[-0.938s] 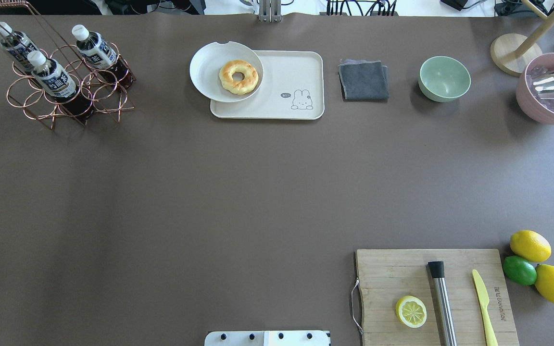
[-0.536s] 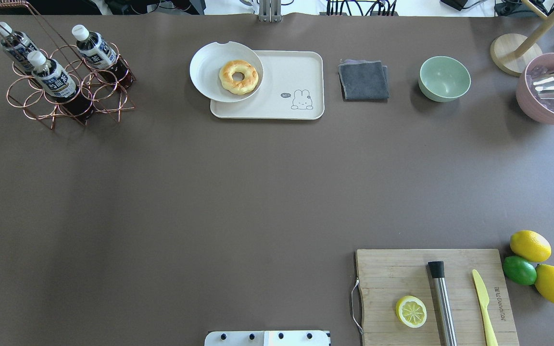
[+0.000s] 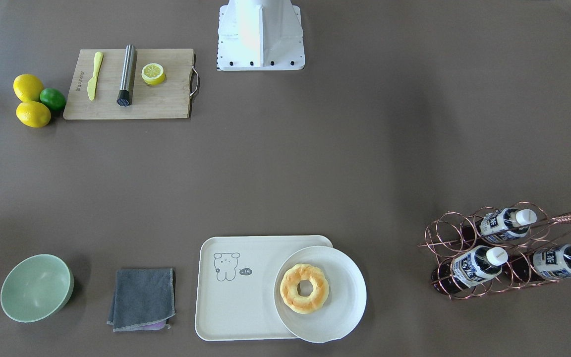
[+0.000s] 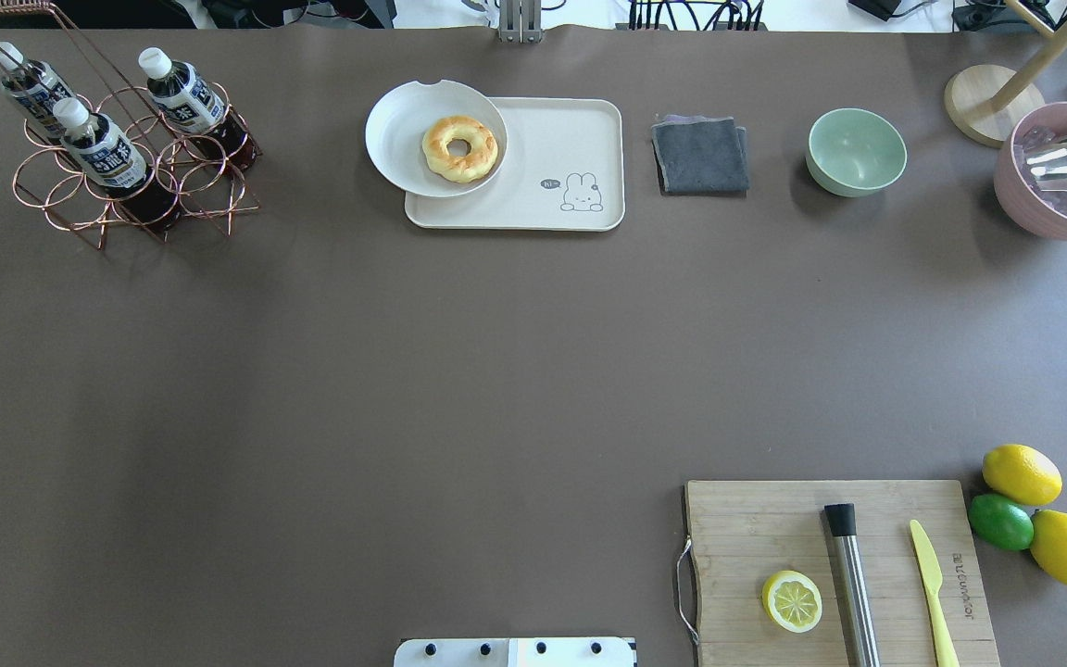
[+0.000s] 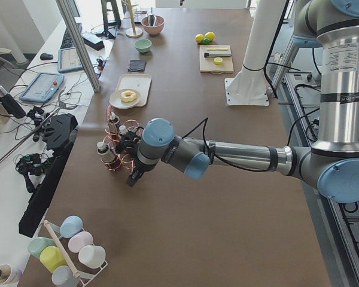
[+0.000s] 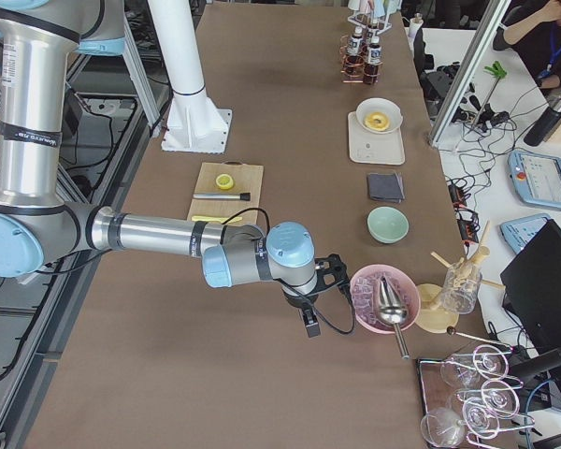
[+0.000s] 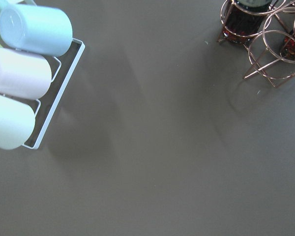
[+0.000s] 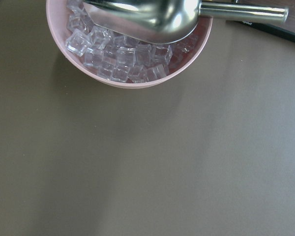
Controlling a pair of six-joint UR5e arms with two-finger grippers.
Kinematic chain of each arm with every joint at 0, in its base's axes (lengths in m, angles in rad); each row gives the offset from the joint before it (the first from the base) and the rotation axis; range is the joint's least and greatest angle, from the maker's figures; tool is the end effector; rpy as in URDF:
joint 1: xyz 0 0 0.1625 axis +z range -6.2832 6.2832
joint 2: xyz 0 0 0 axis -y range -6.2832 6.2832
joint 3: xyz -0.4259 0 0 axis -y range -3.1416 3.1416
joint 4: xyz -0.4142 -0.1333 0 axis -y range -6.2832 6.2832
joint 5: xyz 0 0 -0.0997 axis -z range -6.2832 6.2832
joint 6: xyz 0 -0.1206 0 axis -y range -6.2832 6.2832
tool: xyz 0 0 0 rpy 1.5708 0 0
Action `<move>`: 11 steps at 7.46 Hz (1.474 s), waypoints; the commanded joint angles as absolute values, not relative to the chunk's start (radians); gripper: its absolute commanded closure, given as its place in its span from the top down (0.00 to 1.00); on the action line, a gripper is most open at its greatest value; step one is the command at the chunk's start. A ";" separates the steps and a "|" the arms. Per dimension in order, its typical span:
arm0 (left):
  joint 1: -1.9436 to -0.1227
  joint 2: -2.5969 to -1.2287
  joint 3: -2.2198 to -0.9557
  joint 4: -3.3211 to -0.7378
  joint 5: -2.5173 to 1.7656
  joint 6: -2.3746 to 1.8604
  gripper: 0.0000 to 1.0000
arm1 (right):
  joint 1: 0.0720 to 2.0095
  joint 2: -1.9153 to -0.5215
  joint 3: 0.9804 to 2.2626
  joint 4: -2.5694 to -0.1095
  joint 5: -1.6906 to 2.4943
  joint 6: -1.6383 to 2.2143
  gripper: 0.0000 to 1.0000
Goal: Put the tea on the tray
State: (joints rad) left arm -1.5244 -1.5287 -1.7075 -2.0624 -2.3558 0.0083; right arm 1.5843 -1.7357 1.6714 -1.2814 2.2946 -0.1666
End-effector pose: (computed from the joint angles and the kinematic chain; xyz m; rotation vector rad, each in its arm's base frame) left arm -0.0237 -0.5263 0.5648 0.5415 0.7733 0.2805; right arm 0.0597 -0.4600 0.6751 0.2797 -0.6998 -0.2273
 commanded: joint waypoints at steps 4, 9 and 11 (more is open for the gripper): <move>-1.169 -1.643 -1.753 -2.428 -1.926 -0.792 0.98 | 1.539 -1.720 1.726 -1.232 2.349 0.040 1.00; -0.953 -1.698 -1.703 -2.428 -1.566 -0.867 0.97 | 1.537 -1.718 1.726 -1.230 2.342 0.040 1.00; -0.956 -1.700 -1.689 -2.431 -1.571 -0.801 0.94 | 1.536 -1.718 1.726 -1.230 2.342 0.041 1.00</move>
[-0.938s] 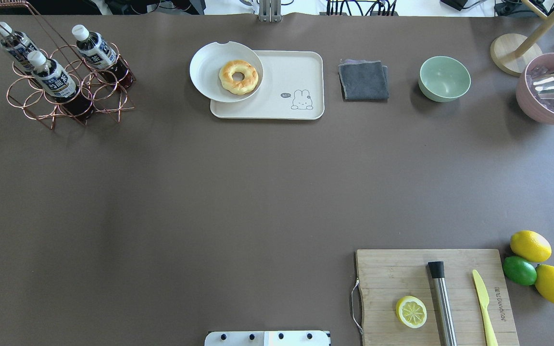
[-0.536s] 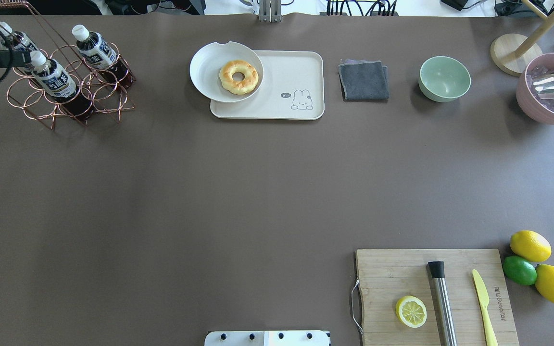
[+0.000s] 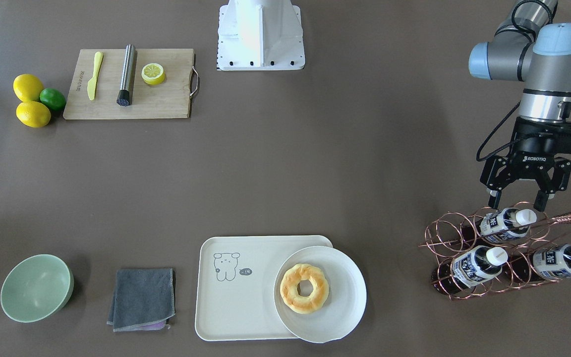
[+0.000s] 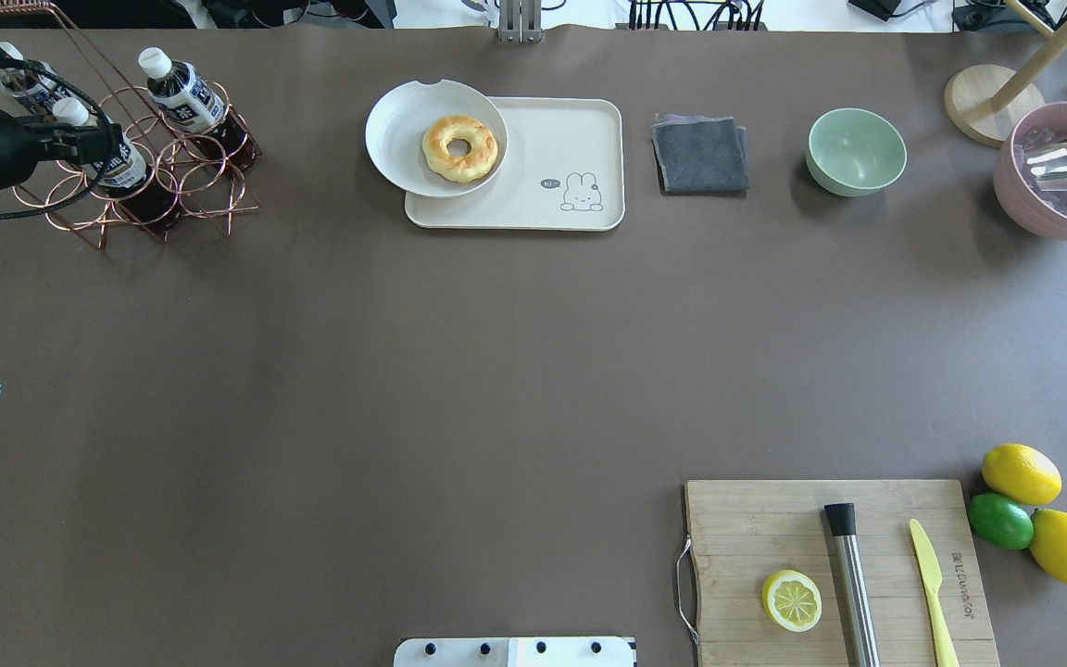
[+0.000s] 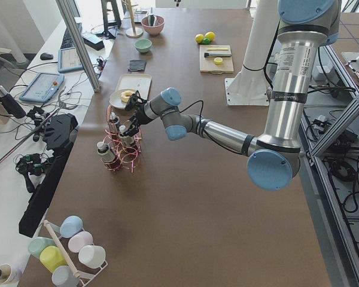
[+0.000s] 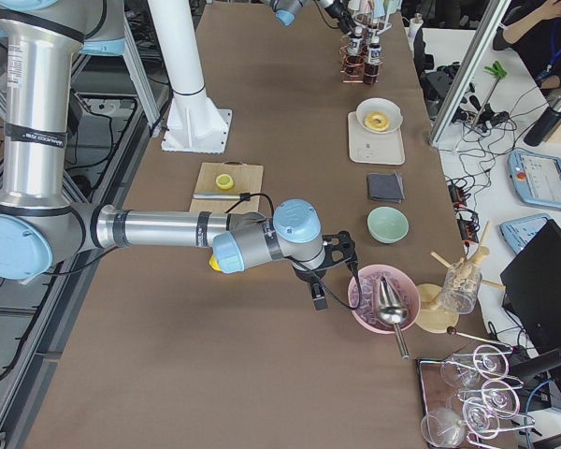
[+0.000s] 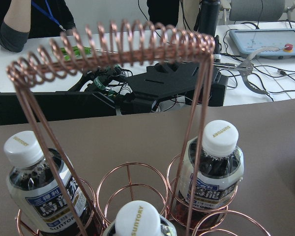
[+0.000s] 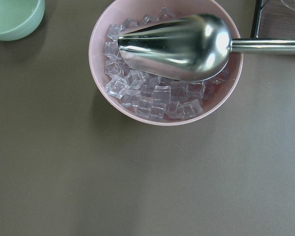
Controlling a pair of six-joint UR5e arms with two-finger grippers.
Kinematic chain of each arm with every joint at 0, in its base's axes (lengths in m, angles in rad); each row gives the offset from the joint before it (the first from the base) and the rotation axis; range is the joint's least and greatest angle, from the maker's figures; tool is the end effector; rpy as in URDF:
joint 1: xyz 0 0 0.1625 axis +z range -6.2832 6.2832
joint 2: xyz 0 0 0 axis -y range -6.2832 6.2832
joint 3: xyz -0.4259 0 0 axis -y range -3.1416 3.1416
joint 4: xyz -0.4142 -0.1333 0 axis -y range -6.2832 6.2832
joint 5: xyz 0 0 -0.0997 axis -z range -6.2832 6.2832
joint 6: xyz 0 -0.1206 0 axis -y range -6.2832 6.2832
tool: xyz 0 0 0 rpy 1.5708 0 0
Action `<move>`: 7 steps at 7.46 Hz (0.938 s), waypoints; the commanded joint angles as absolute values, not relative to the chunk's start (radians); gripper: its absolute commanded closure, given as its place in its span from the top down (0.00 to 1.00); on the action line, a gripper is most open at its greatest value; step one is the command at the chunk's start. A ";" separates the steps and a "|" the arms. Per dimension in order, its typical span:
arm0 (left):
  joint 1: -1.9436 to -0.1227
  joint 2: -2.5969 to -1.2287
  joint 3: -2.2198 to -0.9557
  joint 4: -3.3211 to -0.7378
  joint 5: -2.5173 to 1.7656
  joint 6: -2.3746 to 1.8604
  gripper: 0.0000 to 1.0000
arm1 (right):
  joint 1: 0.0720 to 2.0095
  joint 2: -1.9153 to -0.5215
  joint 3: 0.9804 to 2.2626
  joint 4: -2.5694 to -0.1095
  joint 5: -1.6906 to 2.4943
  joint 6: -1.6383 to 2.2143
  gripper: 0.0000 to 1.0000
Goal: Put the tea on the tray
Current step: 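Reach the left gripper into the copper rack and grasp a tea bottle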
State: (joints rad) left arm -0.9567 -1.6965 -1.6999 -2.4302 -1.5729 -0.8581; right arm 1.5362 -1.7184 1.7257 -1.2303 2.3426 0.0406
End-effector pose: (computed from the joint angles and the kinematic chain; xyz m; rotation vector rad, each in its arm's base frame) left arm 0.2407 -0.5723 0.4443 0.8263 0.7512 -0.2170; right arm 0.0327 -0.4762 0.6280 0.3013 -0.7757 -0.1285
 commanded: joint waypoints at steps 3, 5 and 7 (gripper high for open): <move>-0.960 -1.716 -1.681 -2.430 -1.568 -0.798 0.89 | 1.536 -1.718 1.727 -1.230 2.342 0.041 1.00; -0.962 -1.727 -1.671 -2.431 -1.568 -0.799 0.89 | 1.536 -1.718 1.727 -1.230 2.342 0.041 1.00; -0.968 -1.729 -1.671 -2.445 -1.569 -0.801 0.89 | 1.536 -1.718 1.727 -1.230 2.342 0.044 1.00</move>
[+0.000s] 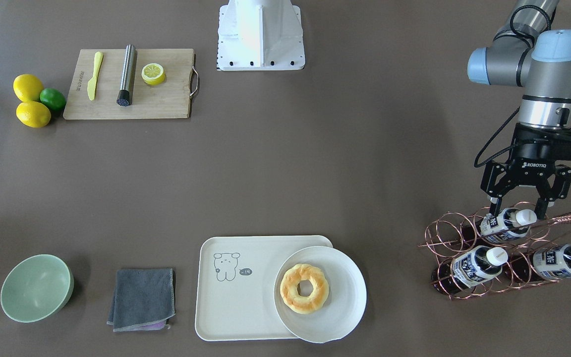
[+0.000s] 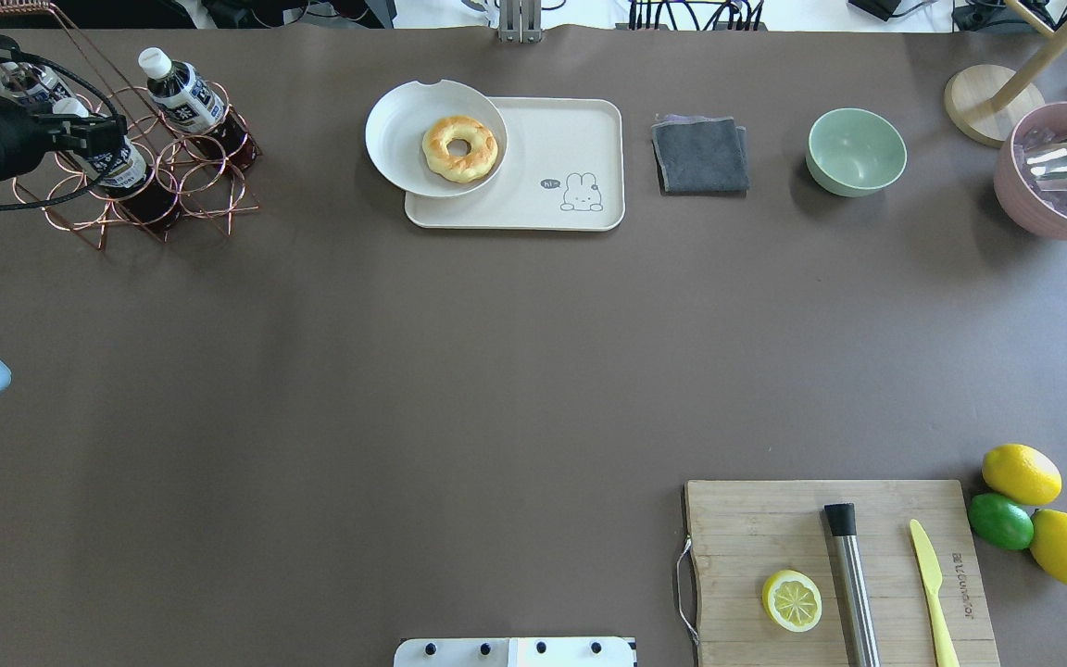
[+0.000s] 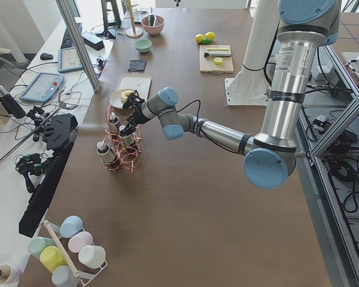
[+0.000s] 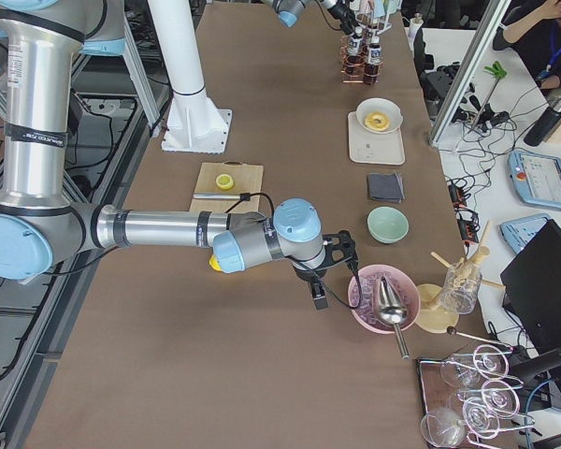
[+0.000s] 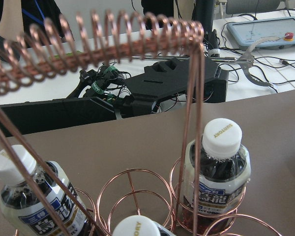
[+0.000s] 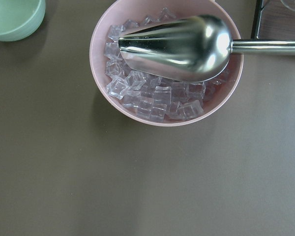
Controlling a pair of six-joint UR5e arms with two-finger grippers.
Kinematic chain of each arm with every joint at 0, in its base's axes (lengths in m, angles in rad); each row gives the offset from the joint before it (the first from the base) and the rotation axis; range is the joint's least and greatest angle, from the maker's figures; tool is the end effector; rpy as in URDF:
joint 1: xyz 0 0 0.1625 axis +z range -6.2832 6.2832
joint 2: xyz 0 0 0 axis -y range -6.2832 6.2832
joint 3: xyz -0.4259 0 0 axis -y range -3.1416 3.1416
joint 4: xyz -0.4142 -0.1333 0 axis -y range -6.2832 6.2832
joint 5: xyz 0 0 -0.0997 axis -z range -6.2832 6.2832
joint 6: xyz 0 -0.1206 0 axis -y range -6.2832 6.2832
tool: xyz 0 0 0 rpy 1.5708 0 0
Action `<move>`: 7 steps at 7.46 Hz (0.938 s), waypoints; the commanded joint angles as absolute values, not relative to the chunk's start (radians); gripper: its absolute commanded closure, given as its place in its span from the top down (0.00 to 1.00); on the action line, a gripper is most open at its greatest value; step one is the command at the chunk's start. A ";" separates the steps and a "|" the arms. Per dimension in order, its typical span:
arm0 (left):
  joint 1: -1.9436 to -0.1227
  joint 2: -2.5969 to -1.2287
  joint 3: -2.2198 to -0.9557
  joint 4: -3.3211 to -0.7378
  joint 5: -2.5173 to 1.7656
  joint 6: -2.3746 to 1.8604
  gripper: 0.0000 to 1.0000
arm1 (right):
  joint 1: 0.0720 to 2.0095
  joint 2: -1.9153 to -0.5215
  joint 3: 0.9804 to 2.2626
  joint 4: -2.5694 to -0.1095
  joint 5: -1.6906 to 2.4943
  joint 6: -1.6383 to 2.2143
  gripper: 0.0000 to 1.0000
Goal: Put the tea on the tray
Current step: 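Reach the left gripper into the copper rack and grasp a tea bottle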
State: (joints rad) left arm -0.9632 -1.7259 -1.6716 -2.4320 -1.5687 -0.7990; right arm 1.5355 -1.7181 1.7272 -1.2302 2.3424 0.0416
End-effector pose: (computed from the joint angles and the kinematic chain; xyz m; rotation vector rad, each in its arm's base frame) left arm 0.2435 -0.5841 0.4417 0.8545 0.7221 -0.1722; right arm 0.0324 -0.4764 0.6271 0.3025 -0.7757 -0.1289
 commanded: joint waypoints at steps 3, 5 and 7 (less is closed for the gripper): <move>-0.986 -1.727 -1.651 -2.457 -1.571 -0.795 0.90 | 1.536 -1.718 1.727 -1.230 2.342 0.049 1.00; -0.986 -1.729 -1.644 -2.457 -1.569 -0.801 0.90 | 1.536 -1.718 1.727 -1.229 2.344 0.051 1.00; -0.985 -1.732 -1.644 -2.457 -1.569 -0.804 0.88 | 1.536 -1.718 1.729 -1.229 2.344 0.051 1.00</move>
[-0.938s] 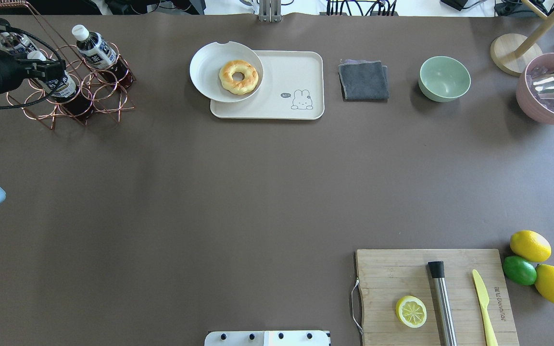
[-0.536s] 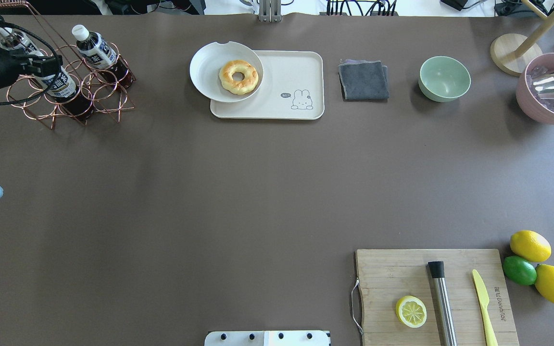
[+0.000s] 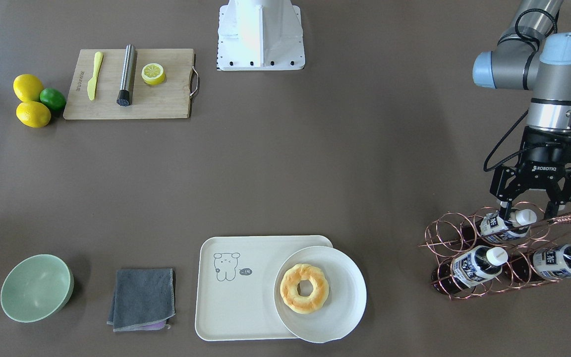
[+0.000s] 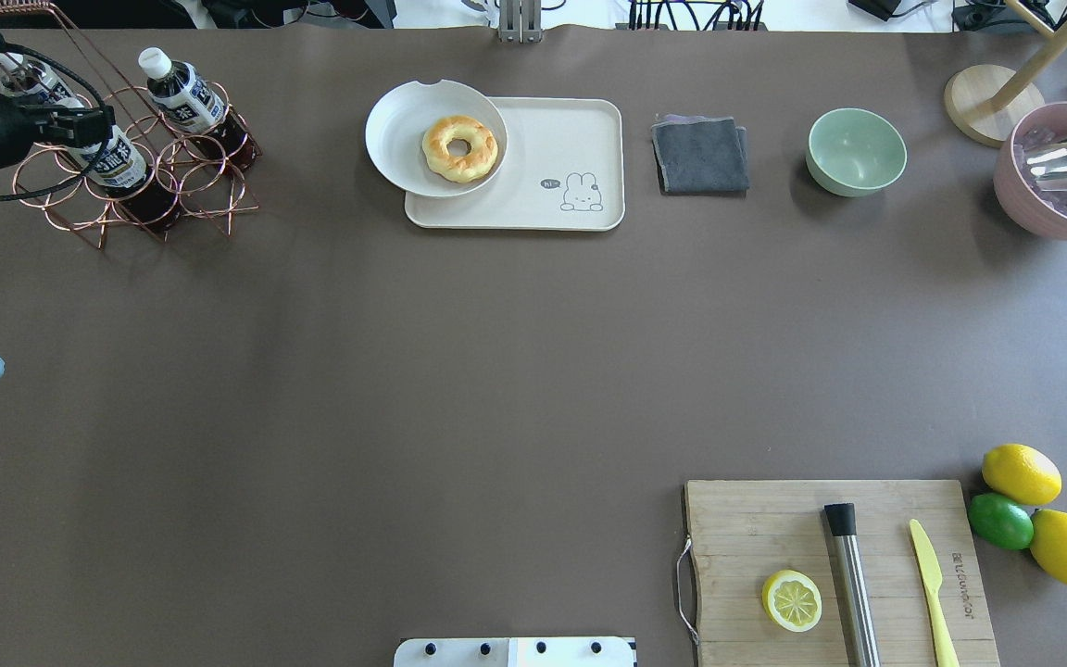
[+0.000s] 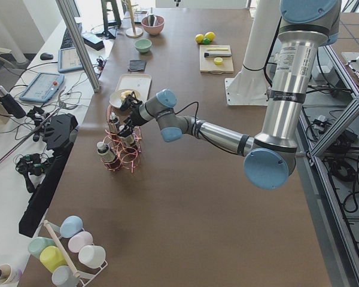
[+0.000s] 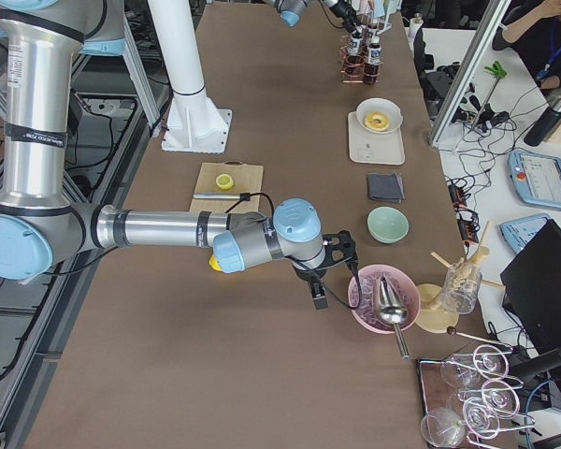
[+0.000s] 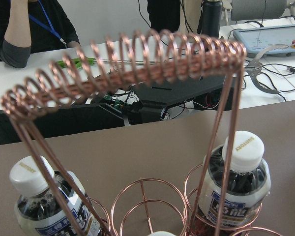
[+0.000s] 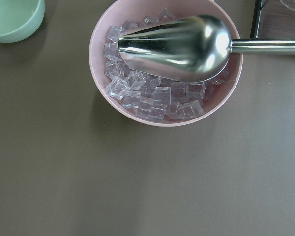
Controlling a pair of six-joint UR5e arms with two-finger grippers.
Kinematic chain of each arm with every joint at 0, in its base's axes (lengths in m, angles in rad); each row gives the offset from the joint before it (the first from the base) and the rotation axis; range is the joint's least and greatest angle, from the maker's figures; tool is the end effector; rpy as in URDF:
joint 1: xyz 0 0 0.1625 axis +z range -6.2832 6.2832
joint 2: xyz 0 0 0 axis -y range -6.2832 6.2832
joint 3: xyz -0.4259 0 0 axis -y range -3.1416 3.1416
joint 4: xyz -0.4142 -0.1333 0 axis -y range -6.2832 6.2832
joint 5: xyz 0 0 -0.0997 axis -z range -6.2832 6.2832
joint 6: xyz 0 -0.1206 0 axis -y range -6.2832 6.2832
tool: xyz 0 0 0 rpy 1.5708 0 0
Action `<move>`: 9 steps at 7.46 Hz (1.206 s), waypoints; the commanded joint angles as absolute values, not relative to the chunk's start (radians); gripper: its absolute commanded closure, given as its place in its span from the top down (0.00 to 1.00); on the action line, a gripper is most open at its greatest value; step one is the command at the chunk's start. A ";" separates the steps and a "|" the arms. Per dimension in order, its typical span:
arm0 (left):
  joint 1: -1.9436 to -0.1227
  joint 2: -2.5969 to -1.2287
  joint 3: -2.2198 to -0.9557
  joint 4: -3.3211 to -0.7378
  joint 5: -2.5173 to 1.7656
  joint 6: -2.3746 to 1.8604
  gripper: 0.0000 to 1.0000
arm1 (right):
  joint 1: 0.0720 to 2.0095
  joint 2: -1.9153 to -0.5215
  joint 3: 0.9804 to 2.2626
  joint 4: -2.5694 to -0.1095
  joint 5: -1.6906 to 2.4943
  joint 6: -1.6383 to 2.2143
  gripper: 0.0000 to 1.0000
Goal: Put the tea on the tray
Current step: 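Reach the left gripper into the copper rack and grasp a tea bottle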
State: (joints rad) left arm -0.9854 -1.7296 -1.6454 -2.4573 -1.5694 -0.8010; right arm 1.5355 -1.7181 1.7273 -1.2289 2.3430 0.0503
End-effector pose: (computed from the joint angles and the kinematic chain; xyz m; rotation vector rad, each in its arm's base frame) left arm 0.2326 -0.5924 0.4501 0.8638 0.7159 -0.1933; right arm 0.0324 -0.4764 0.6268 0.3004 -0.7775 -0.1214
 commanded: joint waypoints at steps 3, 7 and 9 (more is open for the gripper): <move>-0.985 -1.732 -1.646 -2.457 -1.571 -0.804 0.15 | 1.536 -1.718 1.729 -1.230 2.344 0.051 1.00; -1.000 -1.732 -1.655 -2.488 -1.575 -0.801 0.00 | 1.536 -1.718 1.729 -1.229 2.344 0.051 1.00; -1.043 -1.732 -1.701 -2.467 -1.603 -0.793 0.00 | 1.536 -1.720 1.729 -1.229 2.344 0.049 1.00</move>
State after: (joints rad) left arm -1.0116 -1.7315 -1.6628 -2.4830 -1.5786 -0.7978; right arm 1.5355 -1.7181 1.7288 -1.2289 2.3439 0.0497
